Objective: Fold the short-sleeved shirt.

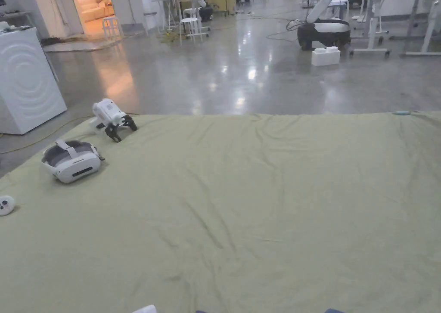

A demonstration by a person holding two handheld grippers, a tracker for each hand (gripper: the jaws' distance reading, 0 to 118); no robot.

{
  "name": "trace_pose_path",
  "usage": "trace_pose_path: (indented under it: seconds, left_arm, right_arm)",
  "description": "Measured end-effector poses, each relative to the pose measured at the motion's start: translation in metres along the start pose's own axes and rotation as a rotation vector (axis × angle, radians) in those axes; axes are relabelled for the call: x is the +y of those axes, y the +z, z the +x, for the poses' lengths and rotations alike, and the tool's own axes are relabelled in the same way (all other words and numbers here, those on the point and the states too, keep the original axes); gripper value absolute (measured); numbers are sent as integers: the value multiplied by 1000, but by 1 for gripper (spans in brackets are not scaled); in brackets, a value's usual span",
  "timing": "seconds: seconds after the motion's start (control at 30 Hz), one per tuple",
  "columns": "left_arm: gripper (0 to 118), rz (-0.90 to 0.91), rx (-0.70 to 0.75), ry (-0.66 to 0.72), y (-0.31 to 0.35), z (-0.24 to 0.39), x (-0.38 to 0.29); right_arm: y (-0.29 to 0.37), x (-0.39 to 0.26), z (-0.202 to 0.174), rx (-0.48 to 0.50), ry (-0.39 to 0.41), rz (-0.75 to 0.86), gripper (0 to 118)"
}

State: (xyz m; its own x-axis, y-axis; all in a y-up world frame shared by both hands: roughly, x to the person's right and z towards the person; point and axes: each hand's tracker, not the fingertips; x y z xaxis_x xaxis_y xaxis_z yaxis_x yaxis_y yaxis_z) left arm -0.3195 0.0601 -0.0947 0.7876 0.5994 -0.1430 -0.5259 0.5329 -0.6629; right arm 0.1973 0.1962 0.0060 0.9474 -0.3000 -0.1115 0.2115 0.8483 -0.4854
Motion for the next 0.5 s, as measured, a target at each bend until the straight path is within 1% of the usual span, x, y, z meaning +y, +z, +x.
trace_pose_path:
  seconds: [0.07, 0.1, 0.13, 0.17, 0.2, 0.23, 0.27, 0.3, 0.33, 0.37, 0.47, 0.5]
  left_arm:
    - [95, -7, 35, 128, -7, -30, 3]
    - [91, -28, 13, 175, -15, -39, -1]
    - [87, -60, -43, 206, -25, -44, -6]
    - [85, -43, -64, 206, -32, -42, -12]
    - [81, 12, -84, 185, -30, -33, -16]
    - [64, 3, -153, 194, -31, -29, -16]
    - [27, -33, -222, 242, -37, -27, -18]
    - [15, -53, -257, 278, -42, -21, -22]
    - [14, -63, -169, 290, -45, -20, -26]
    - [12, -36, -144, 256, -41, -19, -25]
    - [10, 42, -44, 275, -15, -24, -11]
    - [10, 39, -58, 263, -7, -27, -4]
  right_arm:
    - [-3, -2, 0, 7, -1, -11, 0]
    - [-3, -3, 1, 9, -3, -16, 0]
    - [-4, -4, 0, 9, -4, -20, 0]
    - [-4, -4, 0, 13, -7, -25, 0]
    - [-4, -4, -1, 14, -7, -29, 0]
    - [-3, -3, -3, 15, -2, -32, 0]
    - [-2, -2, -5, 14, 8, -30, 0]
    - [-2, -1, -6, 14, 11, -29, 0]
    - [-2, 0, -6, 16, 13, -30, 0]
    - [-2, 1, -6, 17, 18, -29, 0]
    - [-1, 4, -5, 12, 15, -8, 0]
    - [-2, 2, -1, 23, 5, -4, 0]
